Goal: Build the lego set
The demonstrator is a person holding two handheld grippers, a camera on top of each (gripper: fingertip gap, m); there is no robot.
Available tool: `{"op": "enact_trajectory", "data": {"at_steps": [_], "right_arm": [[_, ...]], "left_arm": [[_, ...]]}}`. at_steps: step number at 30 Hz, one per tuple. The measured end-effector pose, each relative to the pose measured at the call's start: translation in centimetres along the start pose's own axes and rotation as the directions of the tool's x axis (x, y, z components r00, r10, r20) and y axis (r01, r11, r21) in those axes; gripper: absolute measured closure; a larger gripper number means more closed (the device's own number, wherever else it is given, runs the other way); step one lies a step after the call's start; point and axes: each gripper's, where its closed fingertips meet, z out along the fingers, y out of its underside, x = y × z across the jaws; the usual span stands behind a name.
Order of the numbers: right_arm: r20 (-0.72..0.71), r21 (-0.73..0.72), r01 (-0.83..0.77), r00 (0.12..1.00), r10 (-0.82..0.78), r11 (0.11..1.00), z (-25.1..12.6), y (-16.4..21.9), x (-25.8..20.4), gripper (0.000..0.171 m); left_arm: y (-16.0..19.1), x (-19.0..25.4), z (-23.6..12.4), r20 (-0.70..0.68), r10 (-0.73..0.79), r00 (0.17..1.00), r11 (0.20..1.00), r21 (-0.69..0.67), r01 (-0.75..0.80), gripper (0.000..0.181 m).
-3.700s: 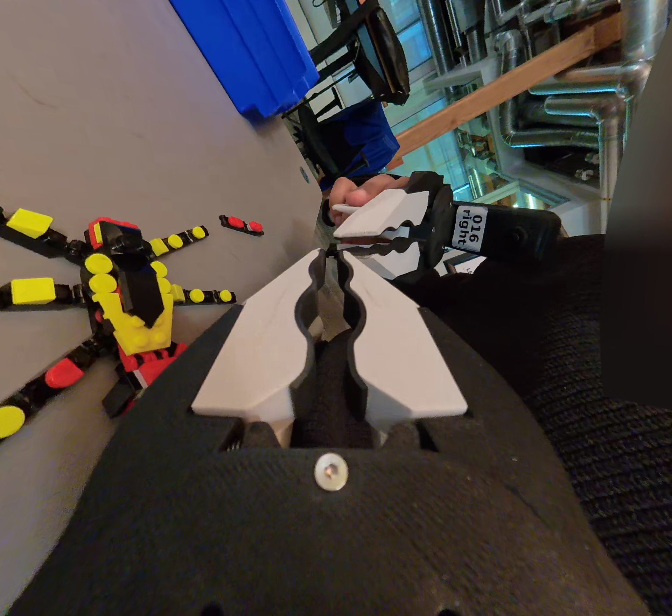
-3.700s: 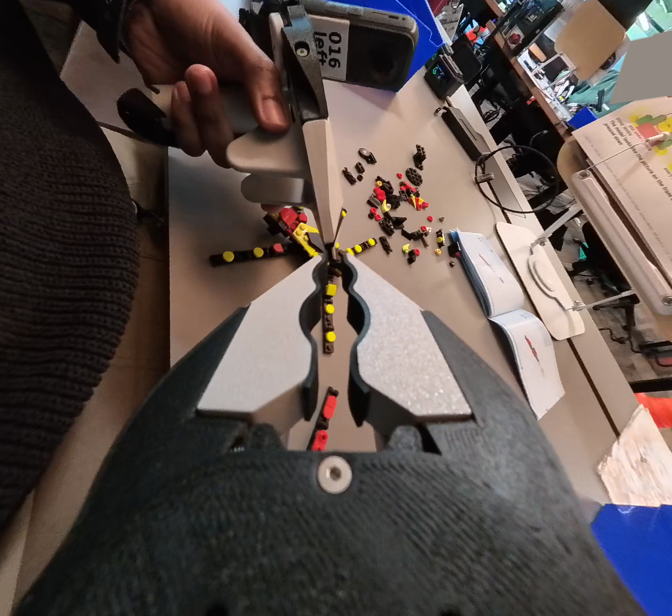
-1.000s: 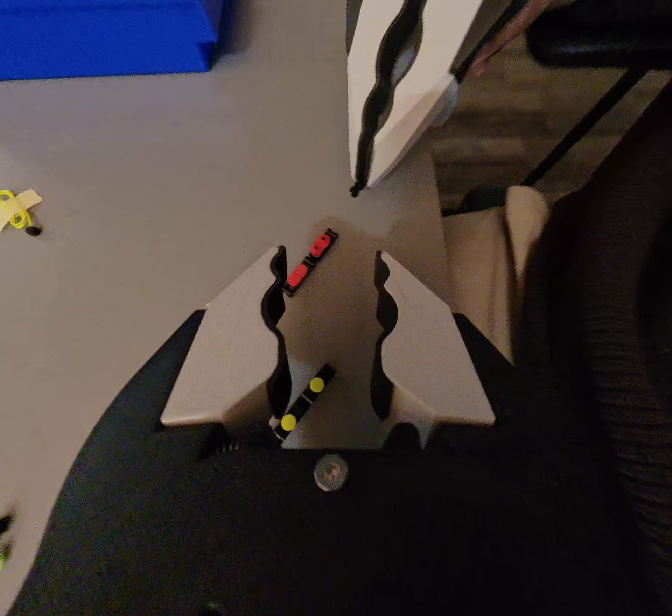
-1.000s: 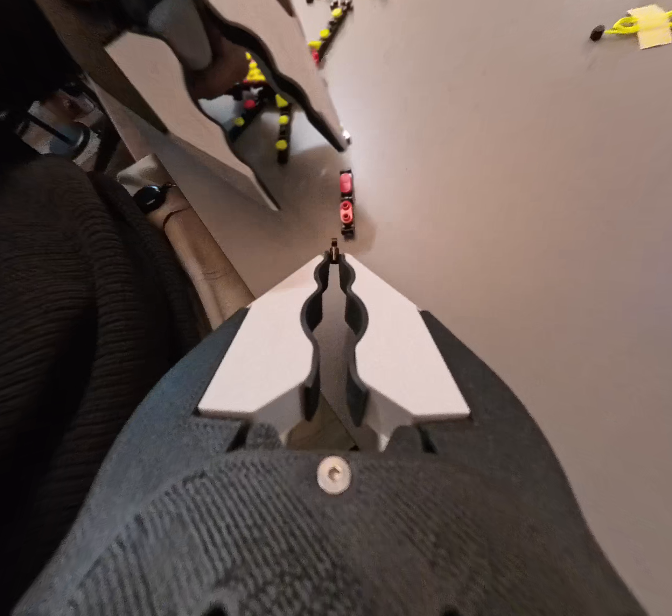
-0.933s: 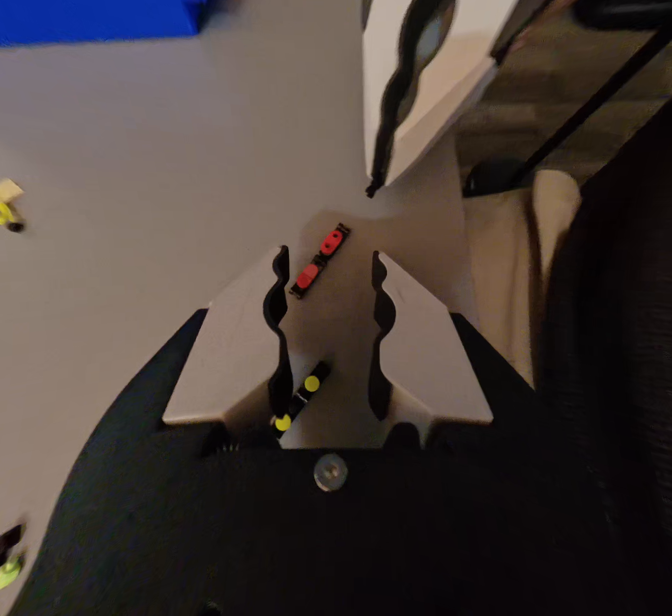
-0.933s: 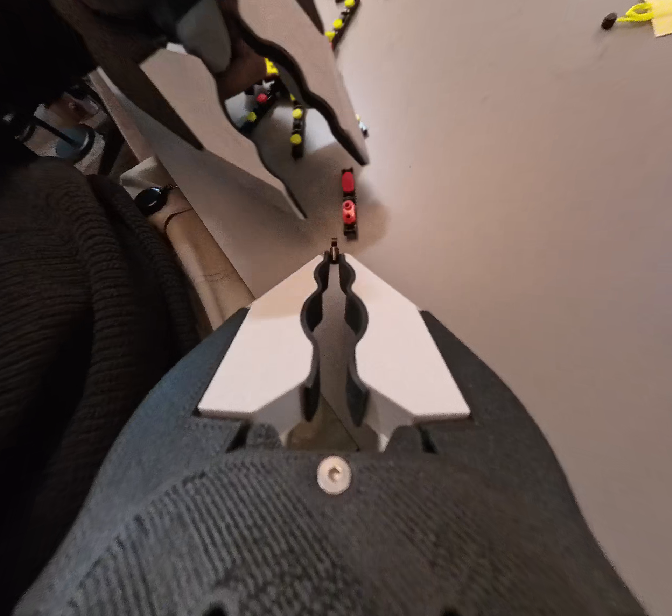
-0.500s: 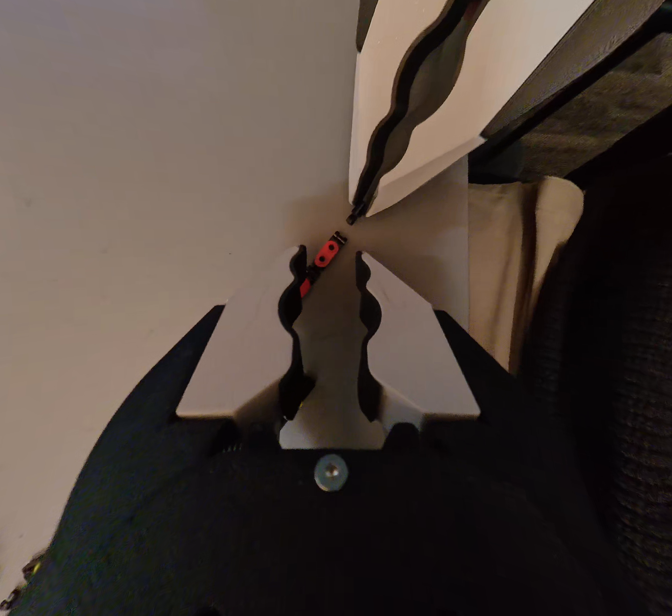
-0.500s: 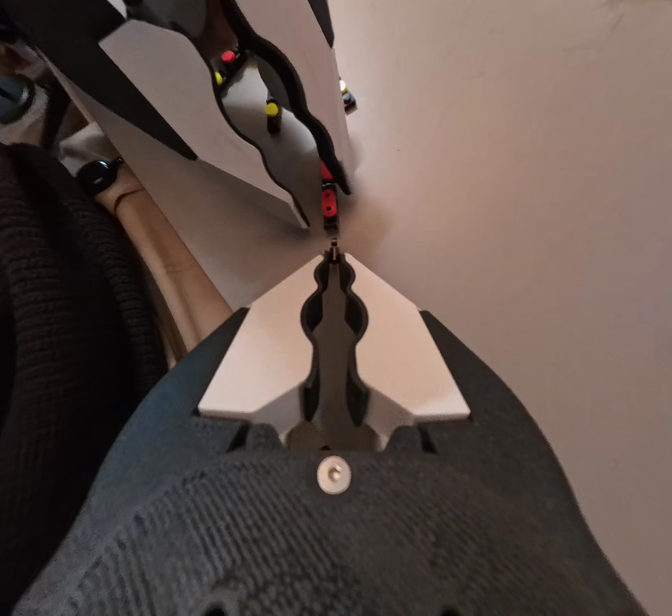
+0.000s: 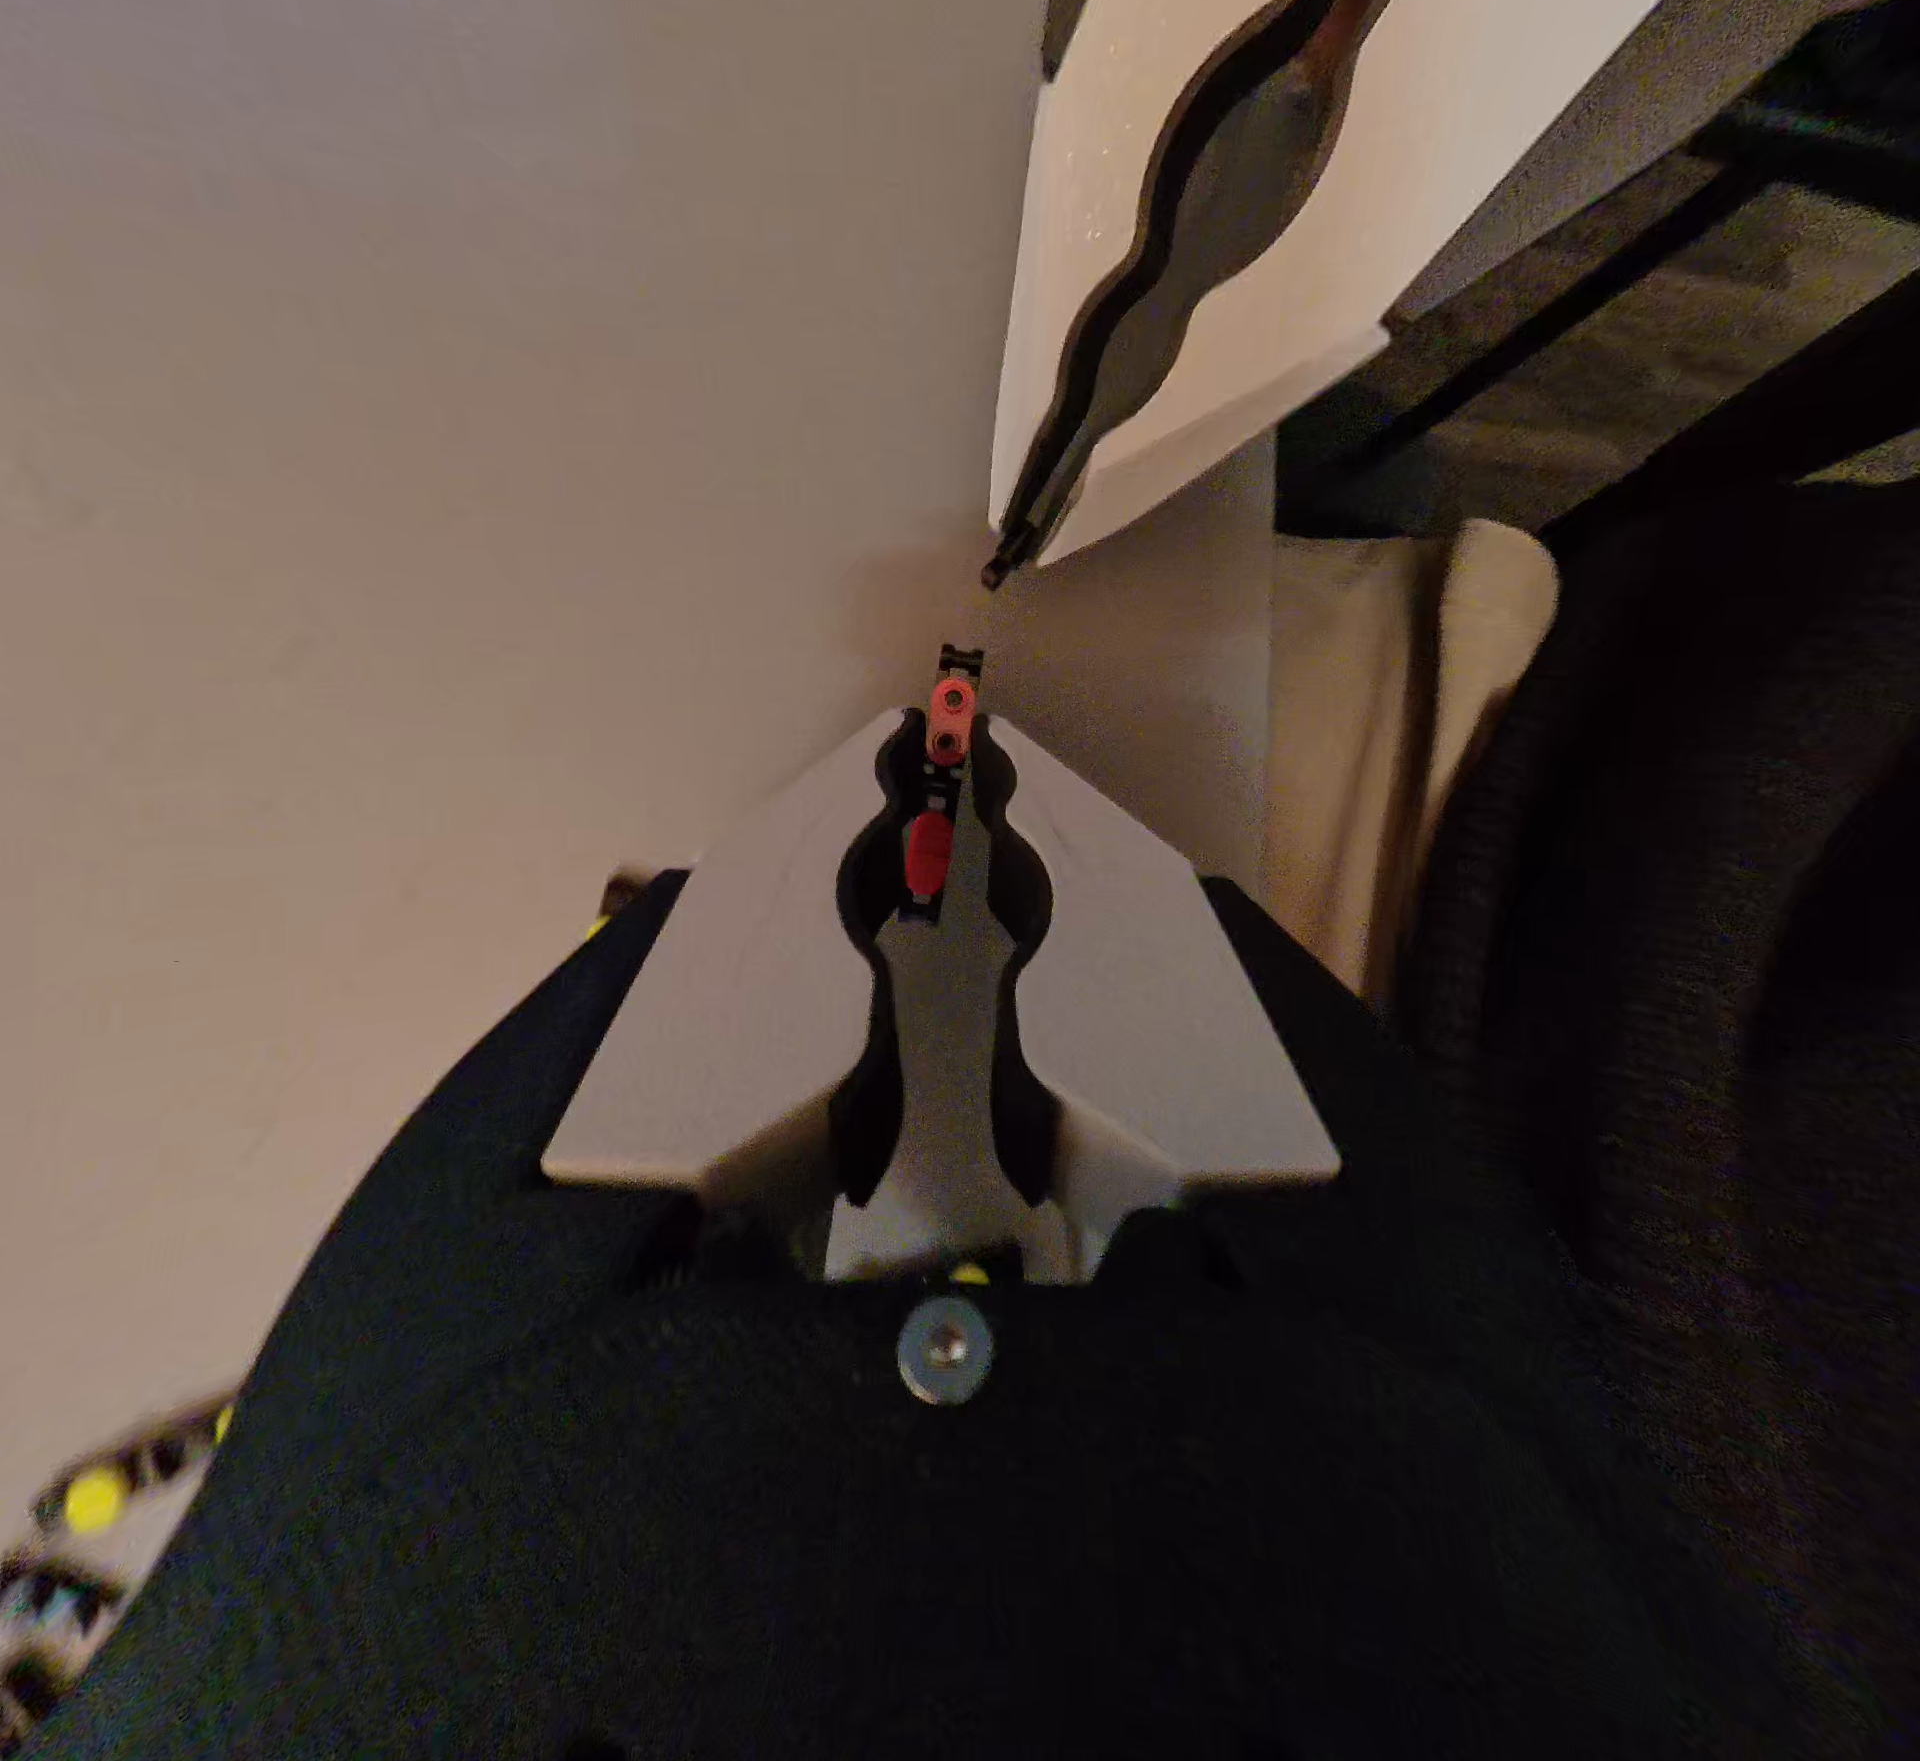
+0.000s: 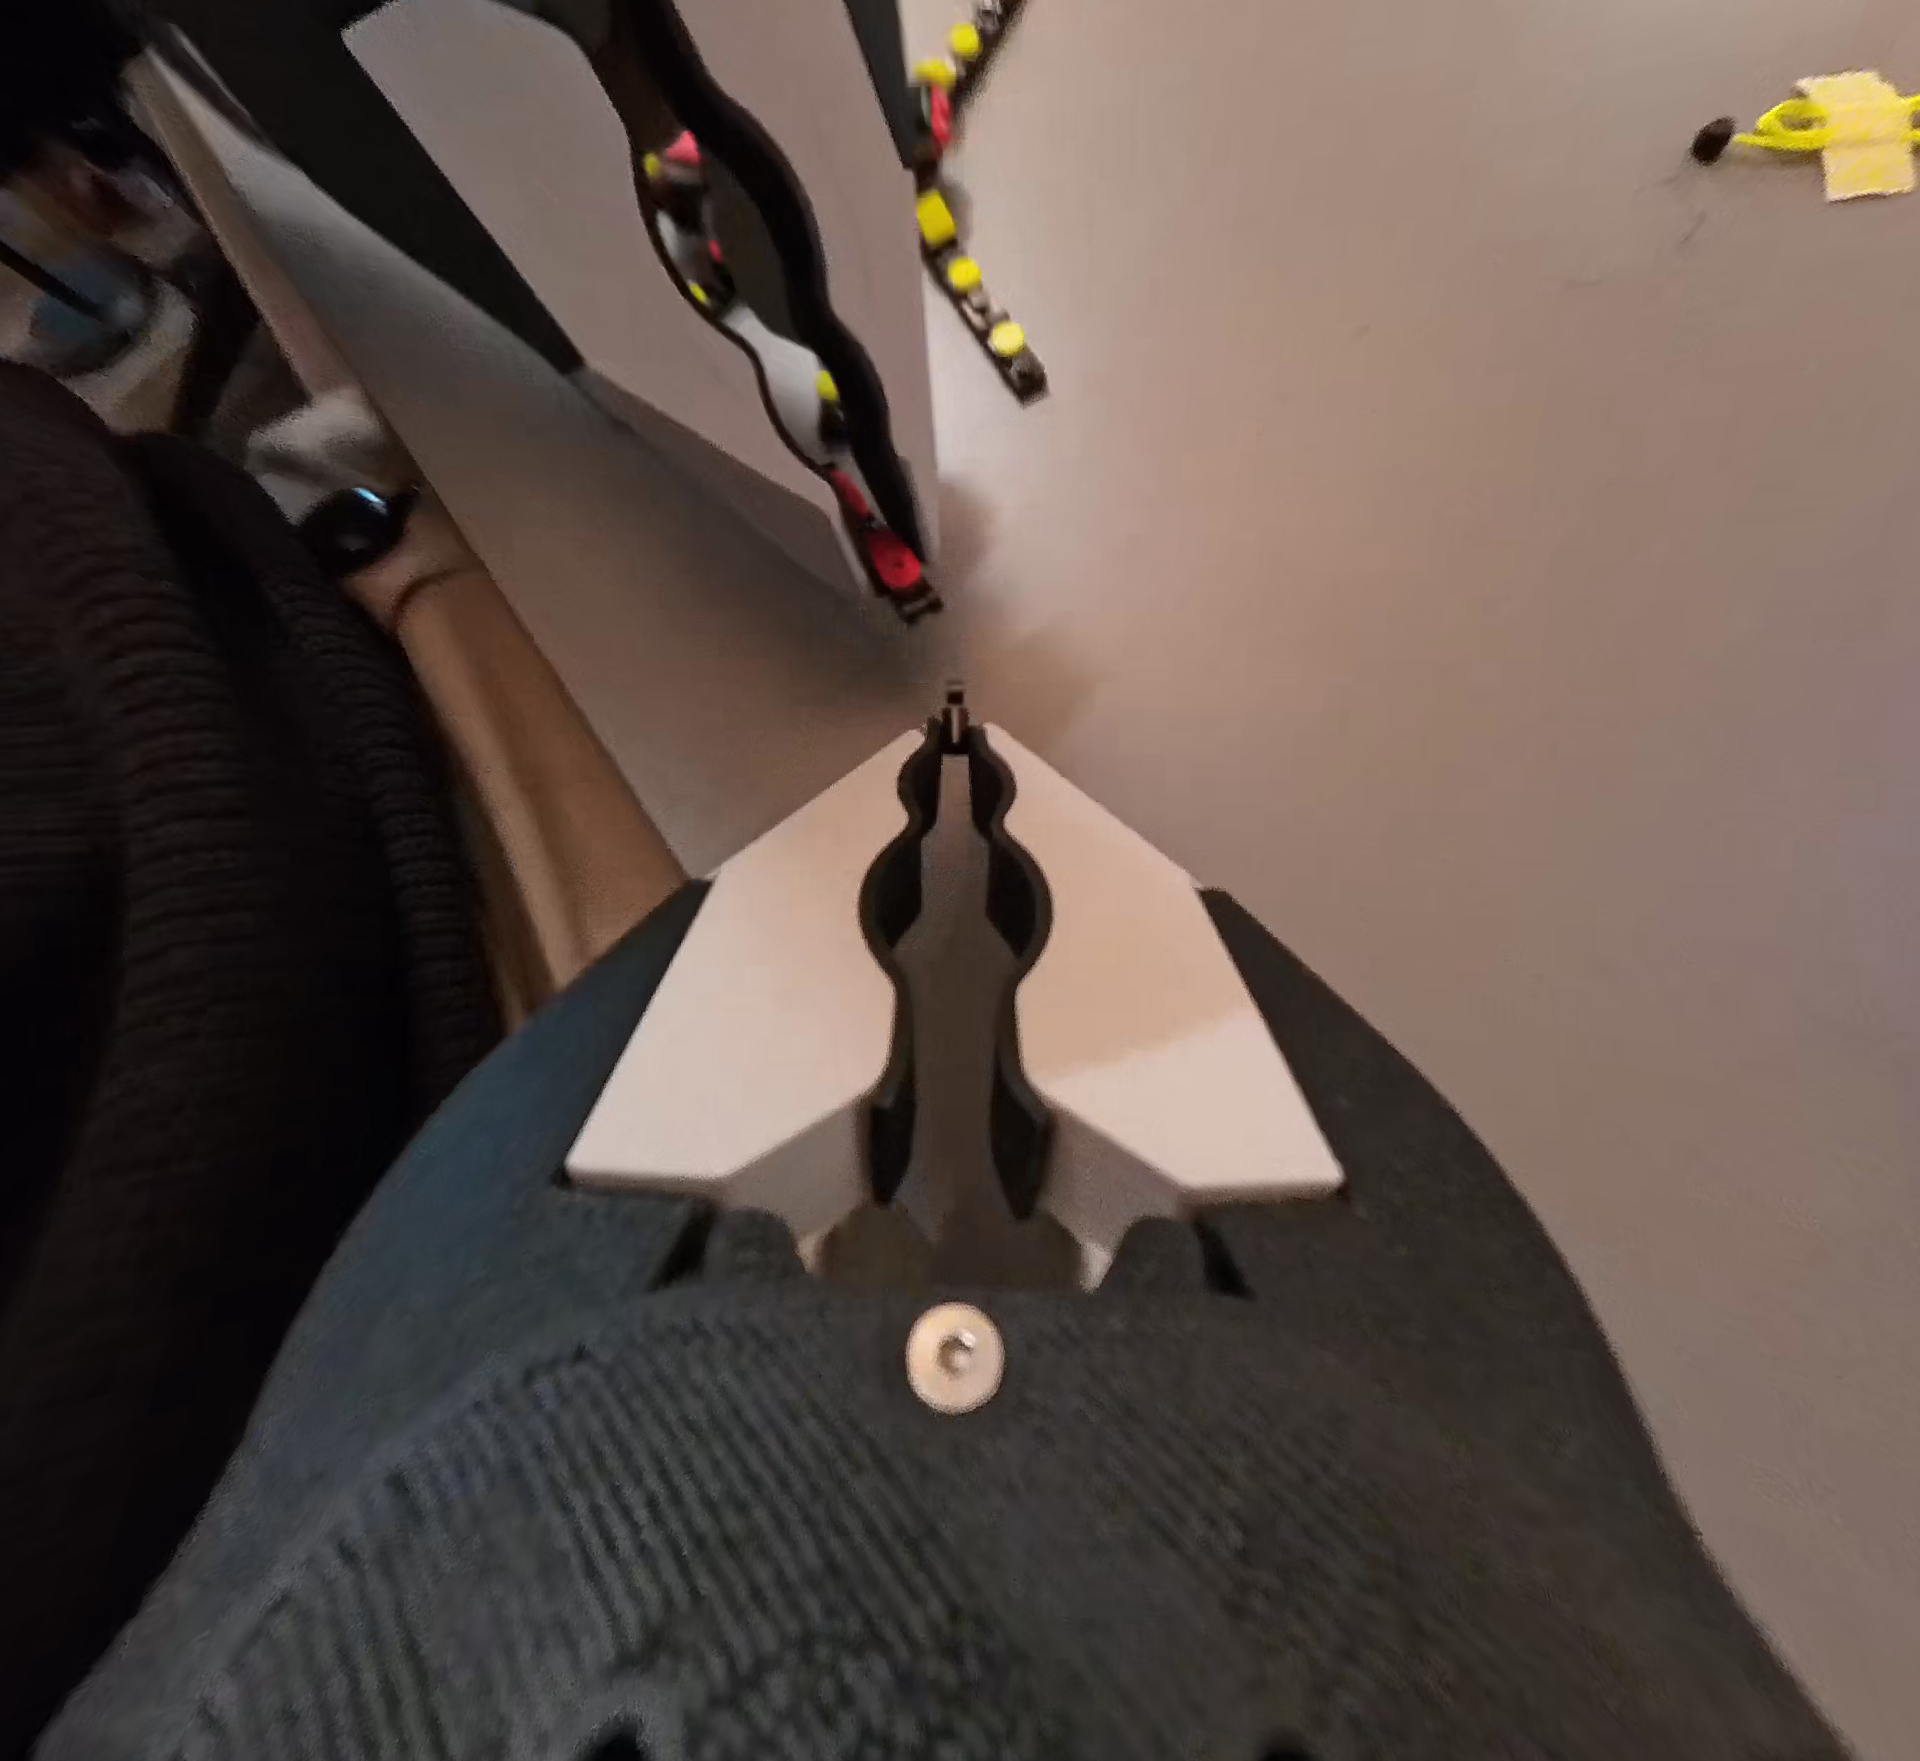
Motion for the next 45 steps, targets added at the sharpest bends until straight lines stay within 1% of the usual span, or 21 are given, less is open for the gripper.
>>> {"op": "enact_trajectory", "data": {"at_steps": [1,3,6,7,9,12,14,16,17,19,22,26,31,36,45], "right_arm": [[0.038,0.036,-0.024,0.999,0.022,0.999,-0.2,-0.6,-0.6,0.168],[0.110,0.089,-0.051,0.993,0.041,0.995,-0.3,-1.7,-2.0,0.168],[0.201,0.108,-0.013,0.979,-0.009,0.994,0.6,-2.7,-4.5,0.168],[0.243,0.104,0.012,0.969,-0.037,0.994,1.0,-3.0,-5.5,0.168],[0.345,0.094,0.049,0.935,-0.078,0.994,1.9,-3.4,-7.9,0.168],[0.526,0.054,0.060,0.847,-0.079,0.997,2.8,-3.6,-11.1,0.169],[0.624,-0.008,0.055,0.781,-0.038,0.998,3.2,-3.3,-12.6,0.169],[0.672,-0.073,0.065,0.740,0.001,0.995,3.5,-2.5,-13.4,0.169],[0.684,-0.094,0.082,0.730,0.005,0.992,3.6,-2.1,-13.7,0.169],[0.677,-0.100,0.114,0.736,-0.017,0.988,3.6,-1.6,-13.9,0.169],[0.669,-0.100,0.154,0.741,-0.048,0.983,3.7,-1.3,-14.4,0.169],[0.671,-0.126,0.217,0.738,-0.078,0.968,3.6,-0.2,-15.2,0.169],[0.651,-0.154,0.273,0.751,-0.110,0.949,4.0,0.8,-15.8,0.168],[0.627,-0.166,0.323,0.764,-0.153,0.932,4.4,1.4,-15.9,0.169],[0.637,-0.159,0.307,0.758,-0.140,0.939,4.4,1.2,-16.0,0.168]], "left_arm": [[0.0,0.2,-1.2,-0.004,-0.028,1.000,0.999,0.020,0.028,0.175],[-0.1,1.0,-4.3,-0.032,-0.086,0.996,0.991,0.104,0.089,0.175],[1.8,1.4,-7.6,-0.058,-0.199,0.978,0.957,0.203,0.207,0.176],[3.0,1.5,-8.1,-0.066,-0.238,0.969,0.946,0.209,0.246,0.176],[5.3,2.7,-8.4,-0.134,-0.301,0.944,0.924,0.204,0.324,0.175],[7.0,5.8,-8.5,-0.339,-0.372,0.864,0.873,0.190,0.450,0.176],[7.6,7.7,-8.5,-0.435,-0.379,0.817,0.860,0.160,0.484,0.176],[8.5,8.8,-8.0,-0.439,-0.362,0.822,0.886,0.114,0.450,0.176],[9.0,9.2,-7.6,-0.424,-0.343,0.839,0.904,0.094,0.417,0.176],[9.6,10.0,-7.0,-0.408,-0.310,0.859,0.929,0.061,0.364,0.176],[9.8,11.0,-6.3,-0.405,-0.286,0.868,0.945,0.031,0.326,0.176],[10.7,11.3,-5.5,-0.348,-0.255,0.902,0.963,-0.012,0.267,0.176],[10.9,11.8,-4.7,-0.325,-0.240,0.915,0.970,-0.039,0.240,0.175],[10.7,11.7,-4.6,-0.304,-0.226,0.925,0.973,-0.030,0.227,0.176],[10.8,11.7,-4.6,-0.301,-0.213,0.929,0.976,-0.026,0.216,0.176]]}}
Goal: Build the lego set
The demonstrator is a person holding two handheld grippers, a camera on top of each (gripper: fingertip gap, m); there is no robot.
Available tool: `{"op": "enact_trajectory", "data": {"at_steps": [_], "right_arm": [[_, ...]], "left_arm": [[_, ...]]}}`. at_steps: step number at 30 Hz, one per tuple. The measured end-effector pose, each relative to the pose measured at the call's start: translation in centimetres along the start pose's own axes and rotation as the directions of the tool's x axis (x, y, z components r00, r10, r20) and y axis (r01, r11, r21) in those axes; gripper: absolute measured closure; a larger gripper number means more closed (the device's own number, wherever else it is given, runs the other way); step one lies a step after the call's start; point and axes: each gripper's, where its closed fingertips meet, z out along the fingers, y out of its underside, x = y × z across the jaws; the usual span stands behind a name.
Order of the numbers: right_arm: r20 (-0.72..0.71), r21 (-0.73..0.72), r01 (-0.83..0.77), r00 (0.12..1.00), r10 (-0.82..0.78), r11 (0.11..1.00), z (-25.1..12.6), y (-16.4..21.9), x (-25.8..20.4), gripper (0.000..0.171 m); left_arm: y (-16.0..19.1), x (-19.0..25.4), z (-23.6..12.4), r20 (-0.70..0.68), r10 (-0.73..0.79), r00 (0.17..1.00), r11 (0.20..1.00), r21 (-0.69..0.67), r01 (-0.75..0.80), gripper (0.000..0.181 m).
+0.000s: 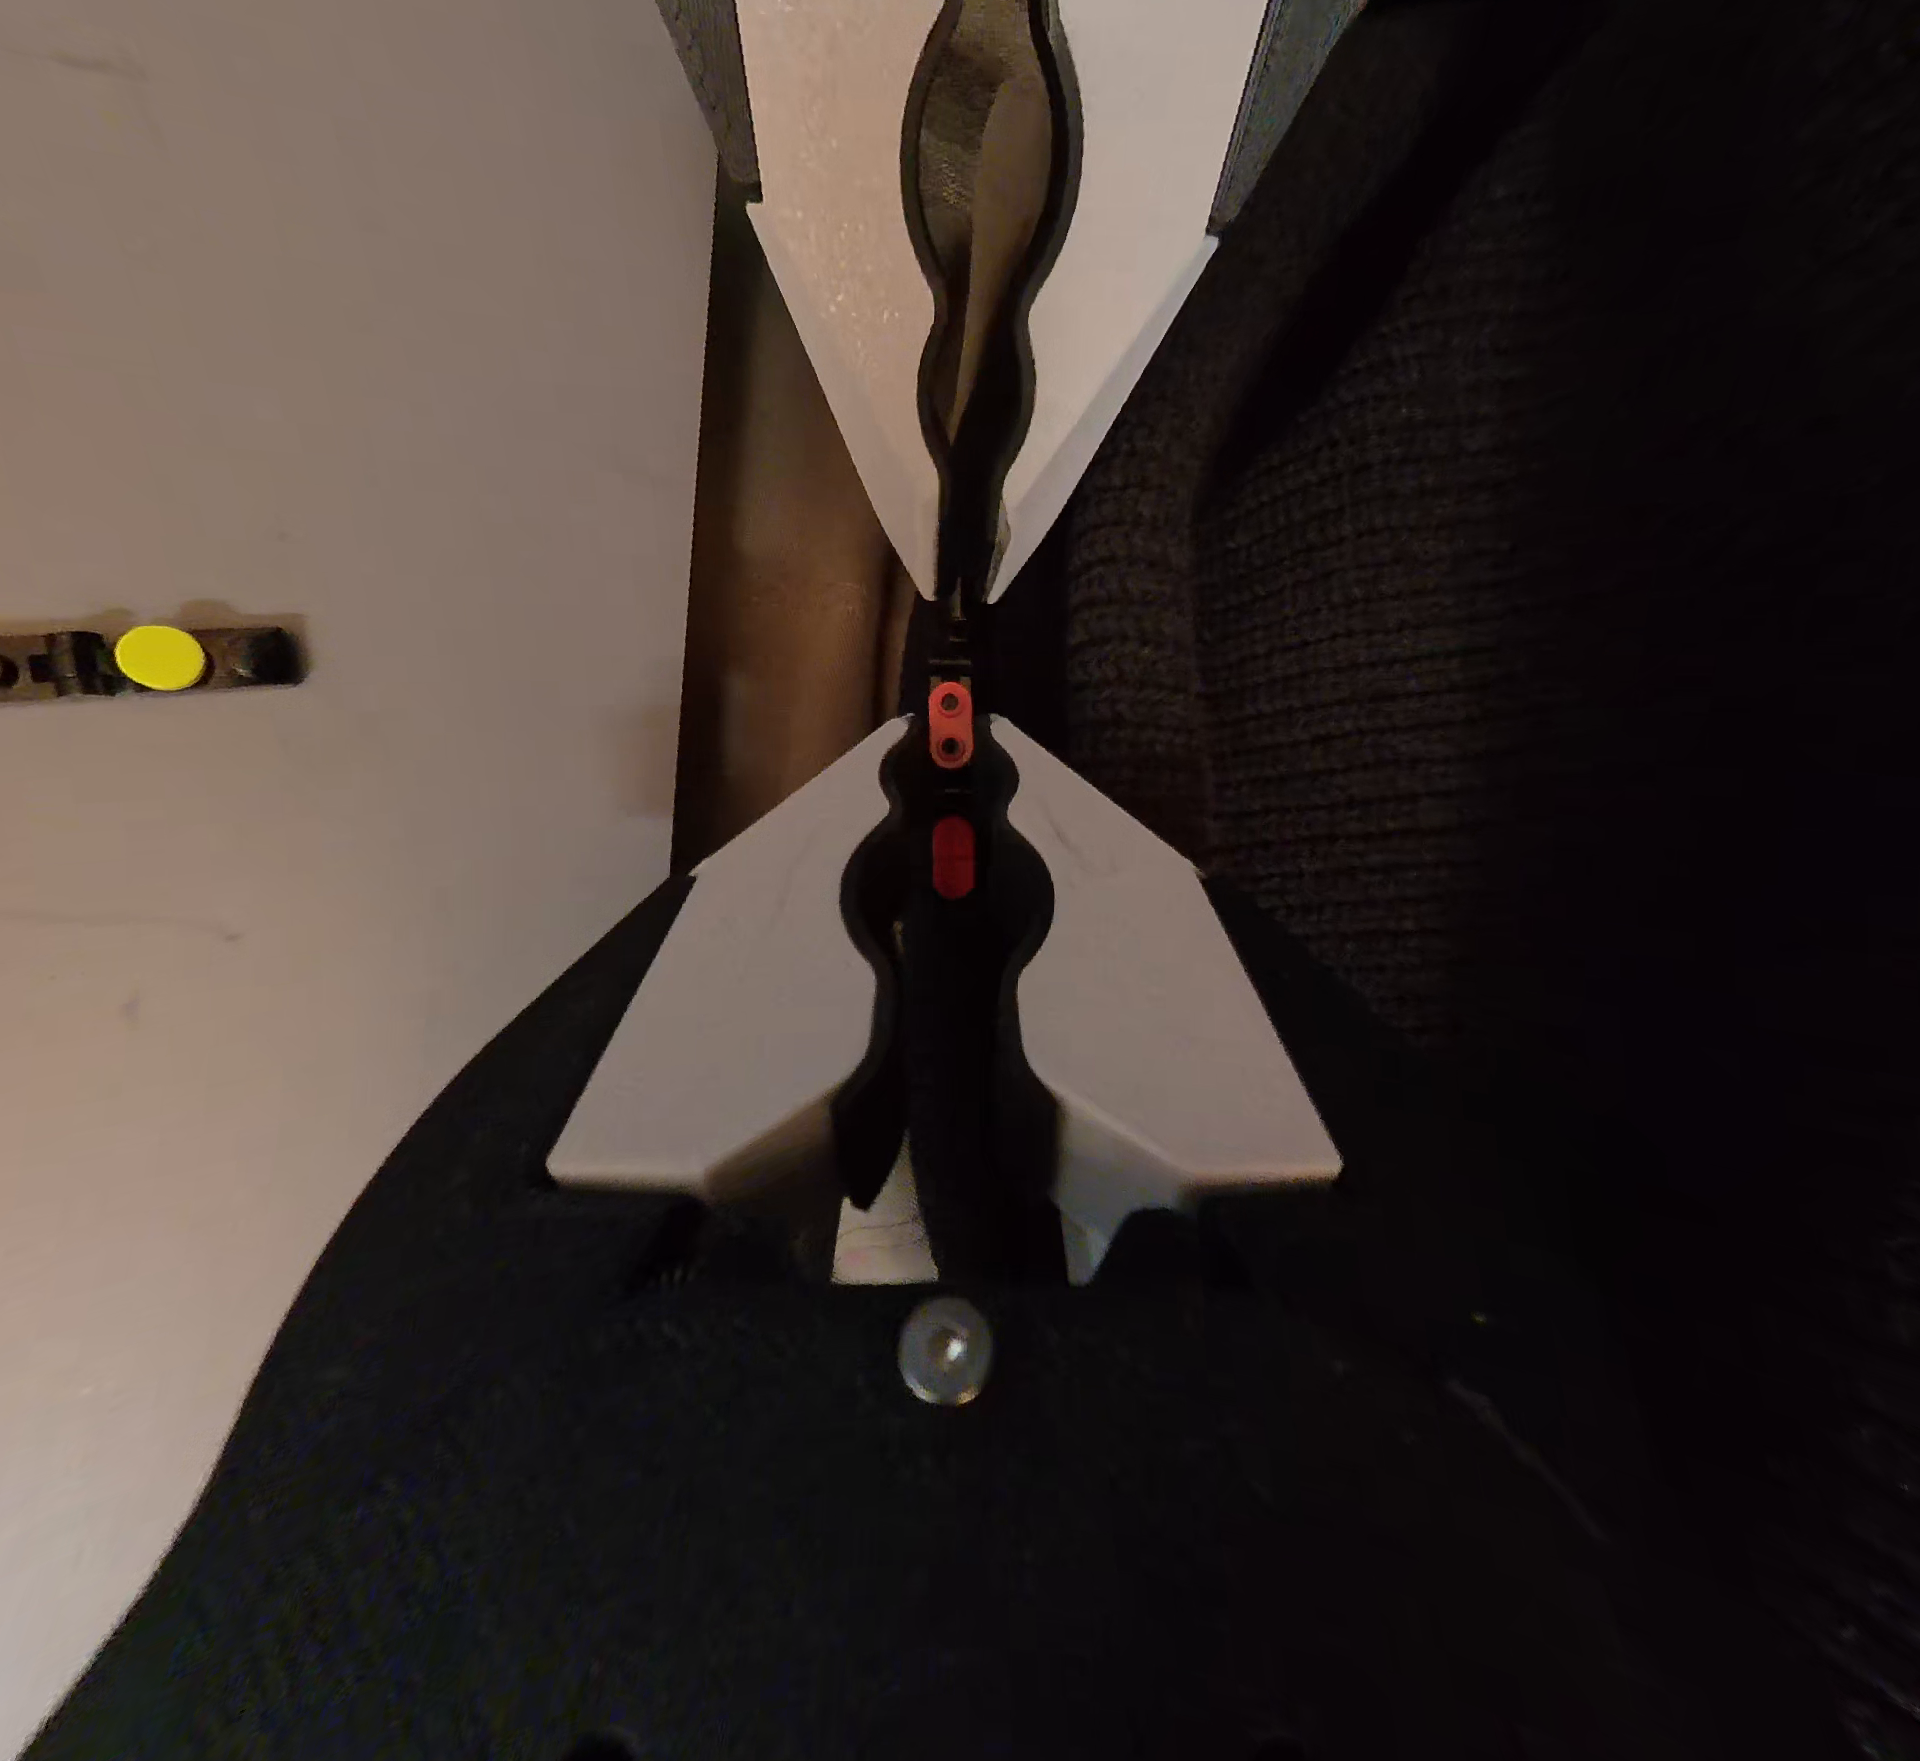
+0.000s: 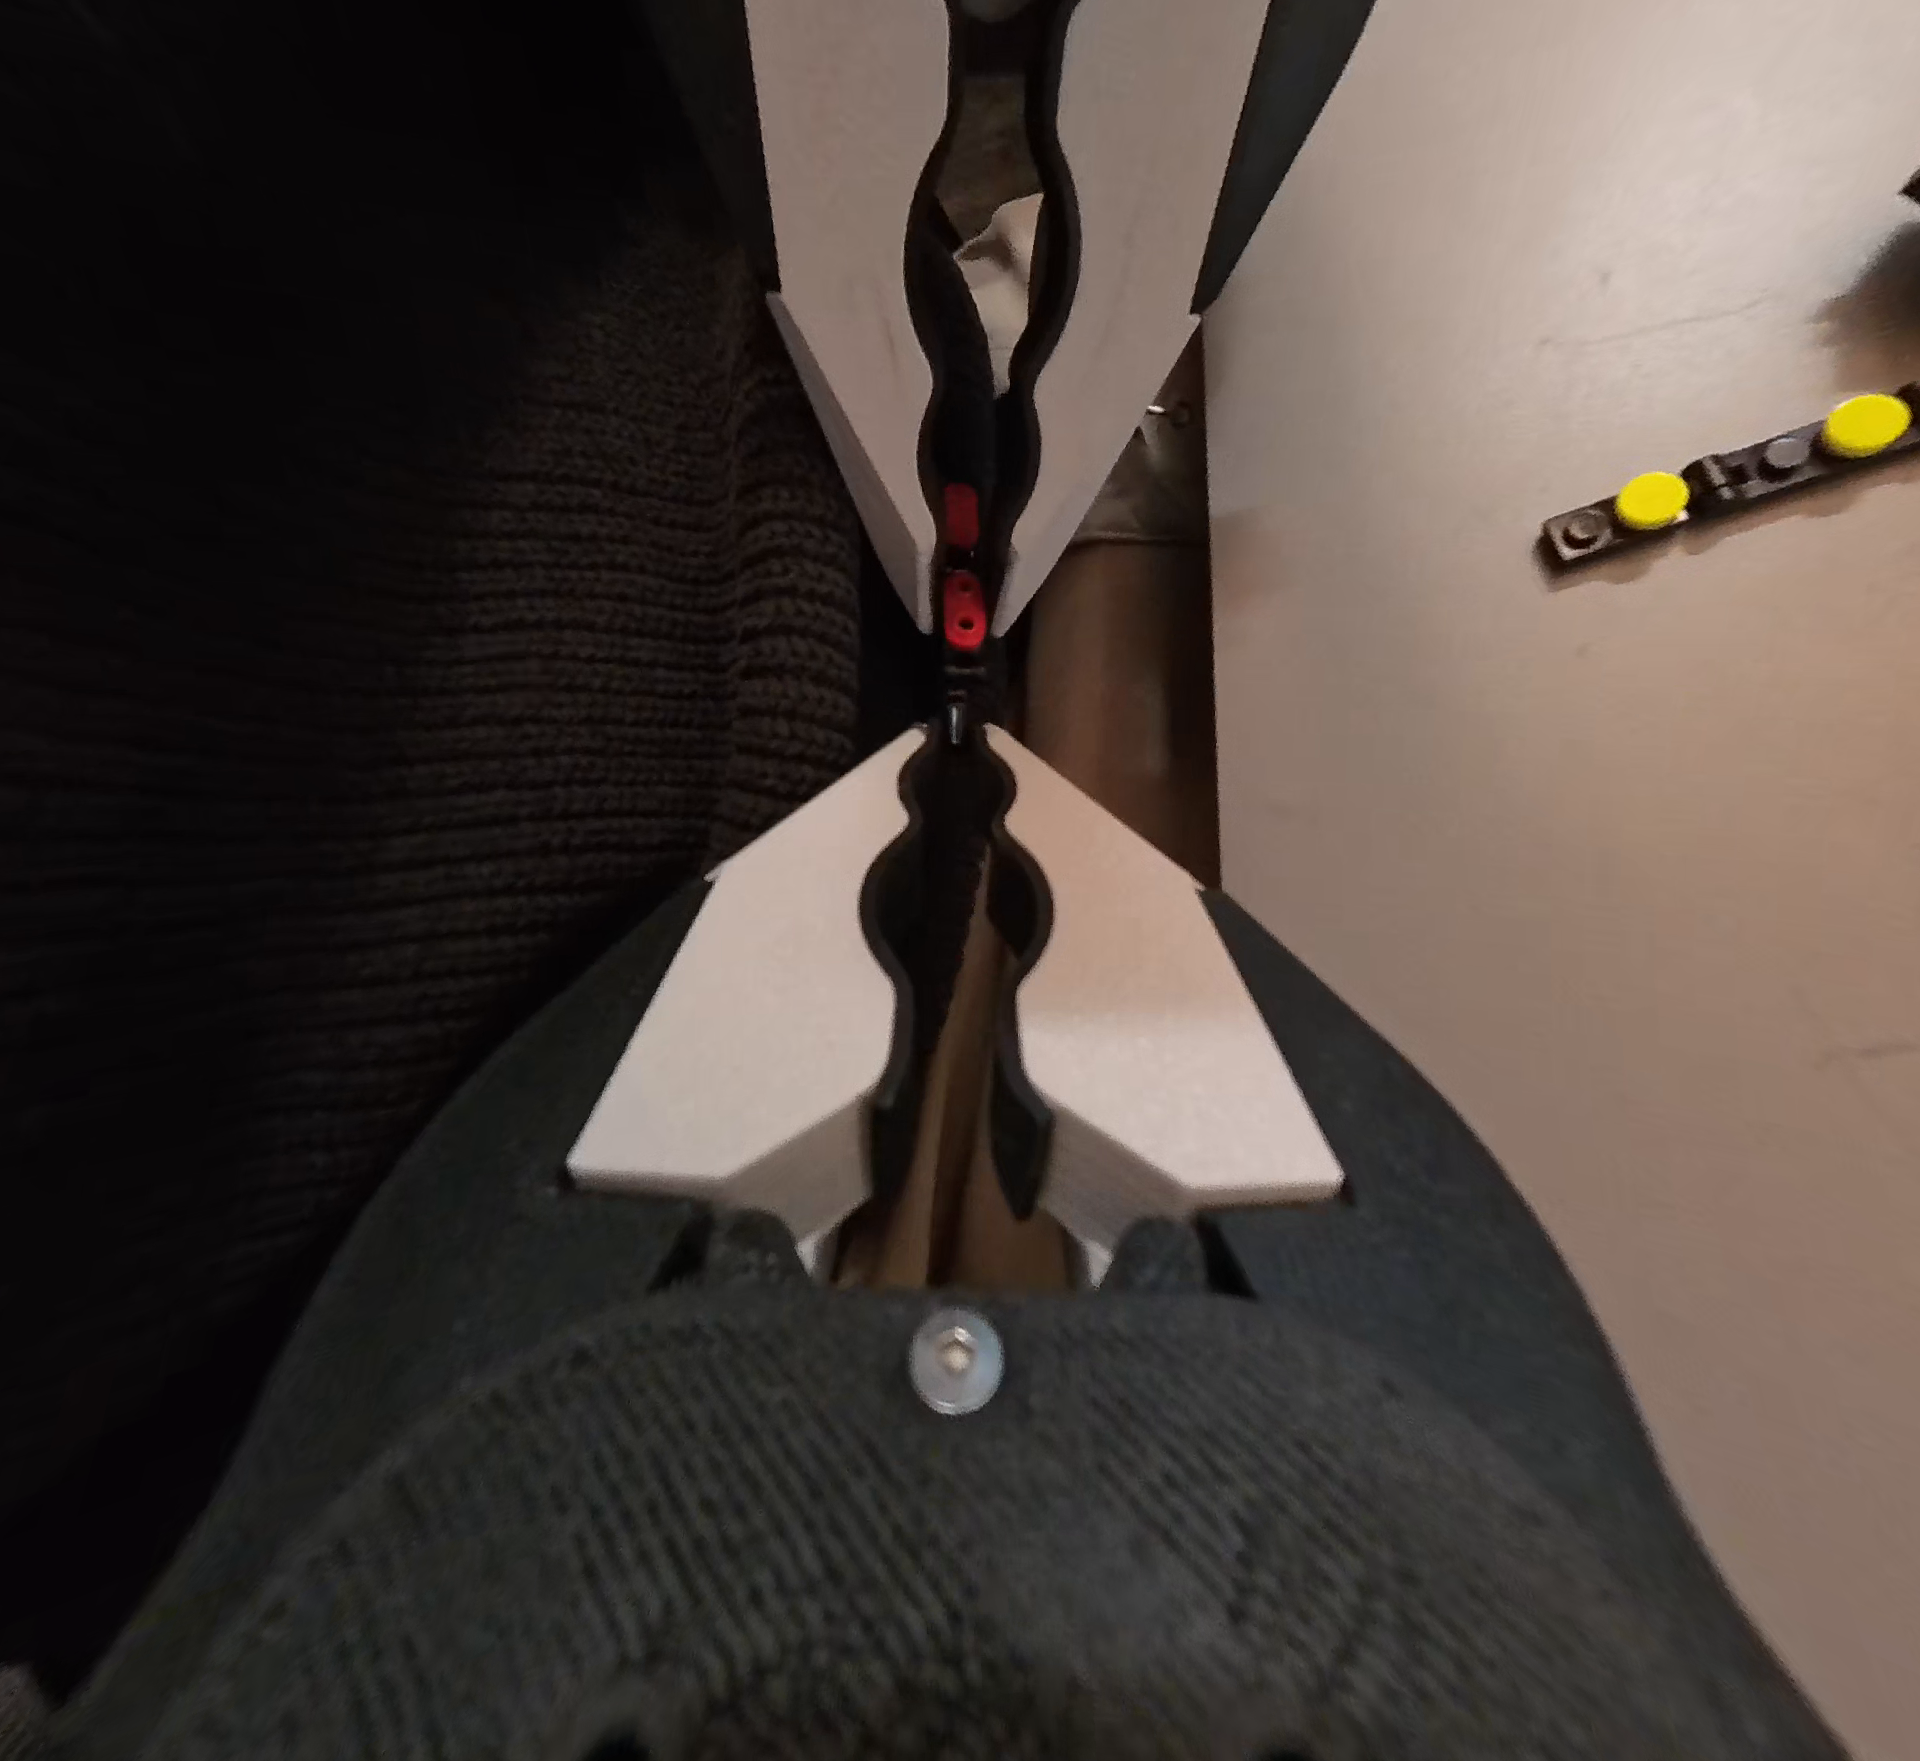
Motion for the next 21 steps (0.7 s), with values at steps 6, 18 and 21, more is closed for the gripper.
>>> {"op": "enact_trajectory", "data": {"at_steps": [6,18,21], "right_arm": [[0.007,0.007,-0.002,1.000,0.002,1.000,-0.03,-0.04,0.00,0.169],[0.006,0.015,0.005,1.000,-0.005,1.000,0.07,-0.10,-0.11,0.169],[0.006,0.023,0.001,1.000,-0.001,1.000,0.19,-0.01,-0.18,0.168]], "left_arm": [[-0.05,0.07,0.01,-0.002,0.006,1.000,1.000,0.002,-0.006,0.176],[-0.14,0.18,0.10,-0.005,0.023,1.000,1.000,0.008,-0.023,0.176],[-0.11,0.24,0.21,-0.008,0.019,1.000,1.000,0.010,-0.019,0.176]]}}
